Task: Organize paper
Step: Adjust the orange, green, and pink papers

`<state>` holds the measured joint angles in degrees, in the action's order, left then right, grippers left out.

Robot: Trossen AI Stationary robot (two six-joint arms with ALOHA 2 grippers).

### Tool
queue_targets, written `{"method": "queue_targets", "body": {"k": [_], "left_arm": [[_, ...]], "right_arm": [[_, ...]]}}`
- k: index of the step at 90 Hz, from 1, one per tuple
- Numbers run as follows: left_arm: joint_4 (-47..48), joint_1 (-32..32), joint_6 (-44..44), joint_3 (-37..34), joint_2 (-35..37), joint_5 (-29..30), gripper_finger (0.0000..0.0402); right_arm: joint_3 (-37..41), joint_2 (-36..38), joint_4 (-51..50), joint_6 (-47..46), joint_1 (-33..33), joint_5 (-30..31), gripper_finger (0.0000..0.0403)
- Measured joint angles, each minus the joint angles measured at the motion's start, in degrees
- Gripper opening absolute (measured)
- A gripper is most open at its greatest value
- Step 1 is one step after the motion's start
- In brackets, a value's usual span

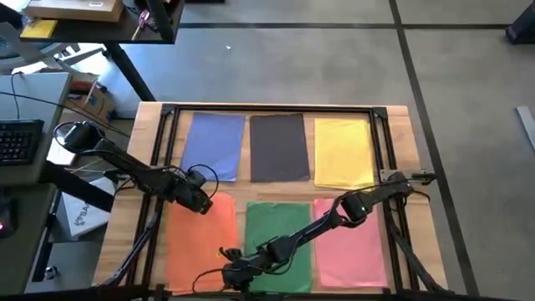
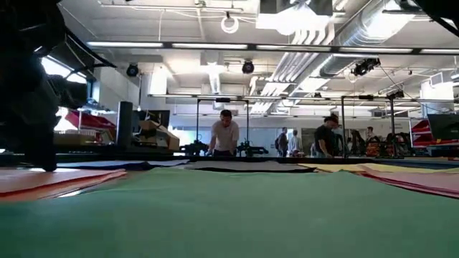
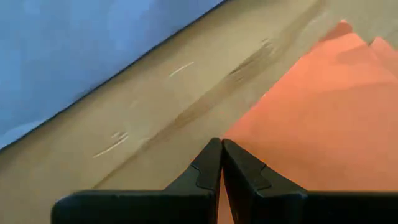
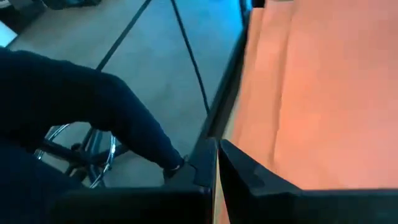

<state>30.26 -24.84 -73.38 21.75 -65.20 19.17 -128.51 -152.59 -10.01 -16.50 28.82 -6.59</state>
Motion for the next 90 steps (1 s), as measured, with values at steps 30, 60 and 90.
{"method": "queue_targets", "body": {"k": [30, 60, 90], "left_arm": [[-0.1, 0.1, 0.5, -0.1, 0.0, 2.5, 0.0], [-1.5, -1.0, 3.1, 0.0, 0.0, 3.1, 0.0], [1.6, -1.7, 7.6, 4.3, 0.3, 6.9, 0.0]], "right_arm": [[0.0, -1.2, -4.1, 0.5, -0.4, 2.2, 0.0], [0.0, -1.2, -7.4, -0.2, -1.4, 10.2, 0.0], [-3.1, -1.2, -8.7, -1.3, -2.0, 13.2, 0.0]]}}
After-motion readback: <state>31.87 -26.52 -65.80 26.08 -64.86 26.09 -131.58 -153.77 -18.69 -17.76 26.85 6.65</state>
